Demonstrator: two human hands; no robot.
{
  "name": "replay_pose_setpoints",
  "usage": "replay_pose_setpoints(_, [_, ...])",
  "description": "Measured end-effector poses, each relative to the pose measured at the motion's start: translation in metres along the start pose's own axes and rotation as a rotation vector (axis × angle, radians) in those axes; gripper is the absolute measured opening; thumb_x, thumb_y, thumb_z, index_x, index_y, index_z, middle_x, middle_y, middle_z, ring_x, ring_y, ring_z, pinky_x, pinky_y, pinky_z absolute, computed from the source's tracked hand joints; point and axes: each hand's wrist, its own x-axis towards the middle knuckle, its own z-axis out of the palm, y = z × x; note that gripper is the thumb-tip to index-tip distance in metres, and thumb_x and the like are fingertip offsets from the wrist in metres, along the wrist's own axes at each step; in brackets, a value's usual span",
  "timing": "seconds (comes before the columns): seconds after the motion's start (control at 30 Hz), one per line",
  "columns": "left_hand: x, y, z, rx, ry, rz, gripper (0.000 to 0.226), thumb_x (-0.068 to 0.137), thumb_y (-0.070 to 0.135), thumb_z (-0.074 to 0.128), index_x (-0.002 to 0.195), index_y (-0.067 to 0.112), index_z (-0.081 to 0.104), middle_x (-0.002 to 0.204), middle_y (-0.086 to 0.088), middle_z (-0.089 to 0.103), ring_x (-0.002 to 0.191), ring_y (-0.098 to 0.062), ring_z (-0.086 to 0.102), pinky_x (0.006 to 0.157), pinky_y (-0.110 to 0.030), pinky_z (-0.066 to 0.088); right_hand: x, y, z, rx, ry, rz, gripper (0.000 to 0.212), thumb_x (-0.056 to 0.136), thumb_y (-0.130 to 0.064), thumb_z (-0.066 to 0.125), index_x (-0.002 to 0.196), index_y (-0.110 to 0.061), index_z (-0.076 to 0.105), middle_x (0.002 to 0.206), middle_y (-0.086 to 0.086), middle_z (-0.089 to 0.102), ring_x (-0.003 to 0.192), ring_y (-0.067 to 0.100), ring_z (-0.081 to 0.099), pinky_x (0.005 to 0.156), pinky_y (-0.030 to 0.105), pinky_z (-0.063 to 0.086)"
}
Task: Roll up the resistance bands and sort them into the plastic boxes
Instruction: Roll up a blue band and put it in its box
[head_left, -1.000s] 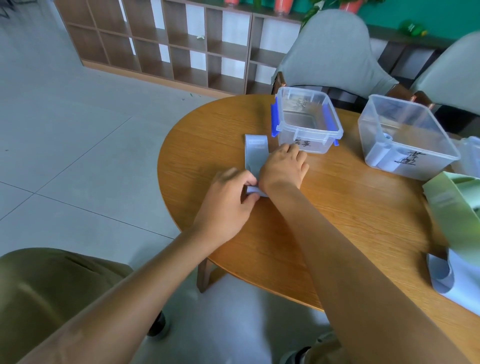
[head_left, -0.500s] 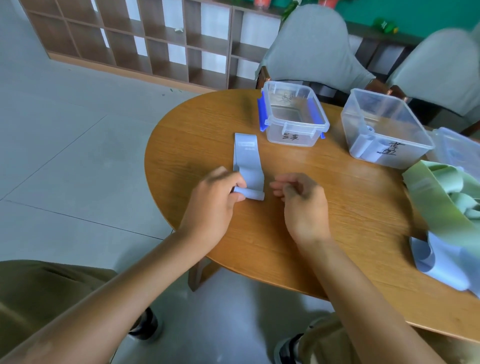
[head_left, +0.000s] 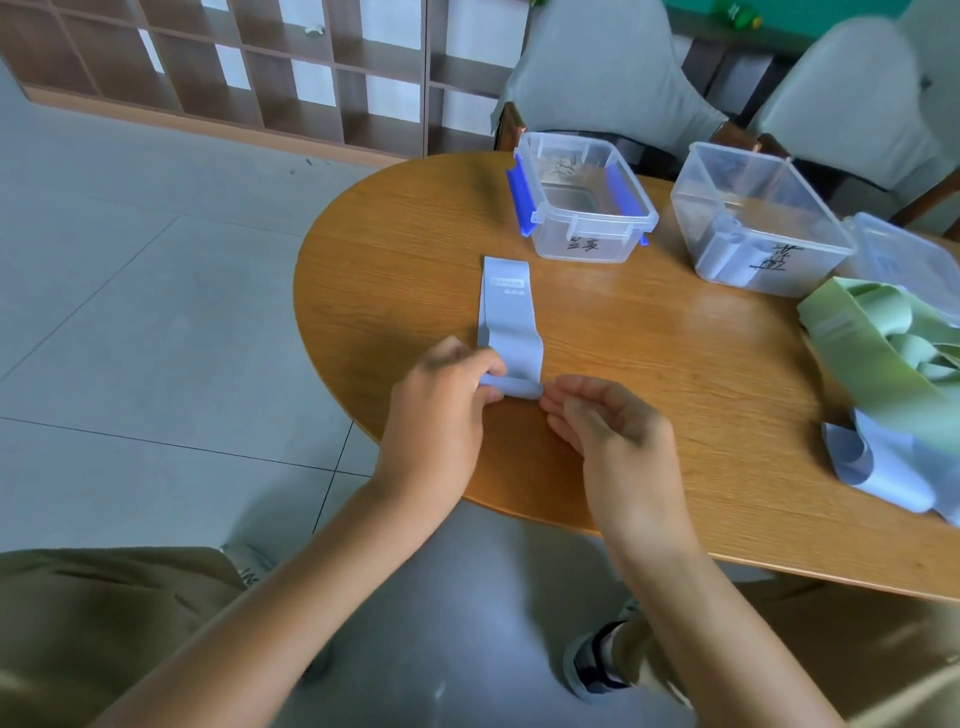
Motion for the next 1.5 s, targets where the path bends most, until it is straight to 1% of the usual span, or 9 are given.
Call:
replay_pose_setpoints(0.2, [-0.001,0.000,0.000,-0.025,0.017,-0.044,0.024,0.075,-0.002,0.079,0.087,0.018,0.072,0.078,0.014,0.048,0.067,-0.003,0.040,0.058,-0.021,0.022,-0.002,-0.001,0.004,-0.011,0.049,0.012,0.024,0.098,0.000,0.052,0.101,-0.011,0.074,0.097,0.002,0.077,0.099,0.009,0.072,0.093,0.027,0.053])
replay_pose_setpoints(0.37, [-0.005,0.005,-0.001,0.013,0.037,-0.072,0.024,0.075,0.002,0.081,0.091,0.018,0.077,0.081,0.003,0.067,0.071,-0.020,0.064,0.058,-0.028,0.040,-0.003,-0.001,0.008,0.021,0.059,0.047,0.024,0.098,-0.001,0.054,0.100,-0.012,0.074,0.098,0.003,0.077,0.099,0.010,0.072,0.095,0.029,0.054])
replay_pose_setpoints(0.43, [-0.007,0.008,-0.005,-0.021,0.022,-0.140,0.023,0.079,0.006,0.079,0.098,0.019,0.078,0.088,0.002,0.075,0.080,-0.023,0.071,0.067,-0.035,0.053,-0.004,-0.004,0.007,0.076,0.049,0.069,0.023,0.098,0.000,0.053,0.101,-0.010,0.074,0.100,0.005,0.076,0.101,0.011,0.072,0.095,0.028,0.054])
replay_pose_setpoints(0.5, [-0.009,0.012,-0.010,-0.135,-0.018,-0.250,0.022,0.084,0.009,0.075,0.104,0.020,0.077,0.094,0.003,0.078,0.089,-0.020,0.073,0.080,-0.040,0.057,-0.006,-0.004,0.008,0.092,0.038,0.075,0.023,0.098,0.000,0.053,0.102,-0.010,0.073,0.102,0.004,0.076,0.103,0.011,0.071,0.093,0.027,0.054])
replay_pose_setpoints(0.63, [-0.017,0.022,-0.018,-0.330,-0.077,-0.395,0.042,0.089,0.006,0.067,0.128,0.020,0.068,0.117,0.004,0.074,0.108,-0.010,0.069,0.098,-0.038,0.054,-0.009,-0.002,0.010,0.049,0.018,0.054,0.022,0.098,-0.001,0.055,0.105,-0.013,0.072,0.102,0.002,0.075,0.101,0.009,0.071,0.090,0.024,0.055])
replay_pose_setpoints(0.77, [-0.026,0.030,-0.019,-0.332,-0.105,-0.427,0.053,0.090,0.002,0.053,0.139,0.024,0.059,0.129,0.002,0.068,0.121,-0.015,0.063,0.106,-0.040,0.049,-0.010,0.000,0.010,-0.014,-0.005,0.035,0.024,0.095,-0.001,0.056,0.105,-0.017,0.072,0.099,-0.003,0.076,0.099,0.009,0.071,0.098,0.035,0.054])
replay_pose_setpoints(0.93, [-0.025,0.033,-0.023,-0.304,-0.113,-0.450,0.057,0.090,0.001,0.048,0.140,0.026,0.057,0.133,0.006,0.066,0.122,-0.012,0.062,0.107,-0.039,0.046,-0.009,0.000,0.010,-0.147,-0.015,-0.010,0.029,0.088,-0.013,0.055,0.110,-0.022,0.071,0.107,-0.006,0.074,0.108,0.005,0.067,0.102,0.039,0.052])
replay_pose_setpoints(1.27, [-0.028,0.048,-0.032,-0.177,-0.127,-0.423,0.051,0.092,0.008,0.051,0.138,0.030,0.058,0.128,0.004,0.069,0.120,-0.020,0.062,0.101,-0.042,0.047,-0.009,-0.003,0.012,-0.188,-0.017,0.008,0.033,0.088,-0.006,0.055,0.113,-0.022,0.069,0.108,-0.007,0.073,0.108,0.005,0.066,0.104,0.039,0.050])
replay_pose_setpoints(1.5, [-0.033,0.045,-0.029,-0.079,-0.053,-0.344,0.044,0.093,0.009,0.052,0.129,0.029,0.066,0.112,0.003,0.075,0.103,-0.028,0.066,0.085,-0.040,0.051,-0.012,-0.007,0.013,-0.264,-0.010,-0.012,0.037,0.090,-0.004,0.052,0.116,-0.027,0.064,0.113,-0.016,0.068,0.105,0.004,0.065,0.100,0.035,0.051])
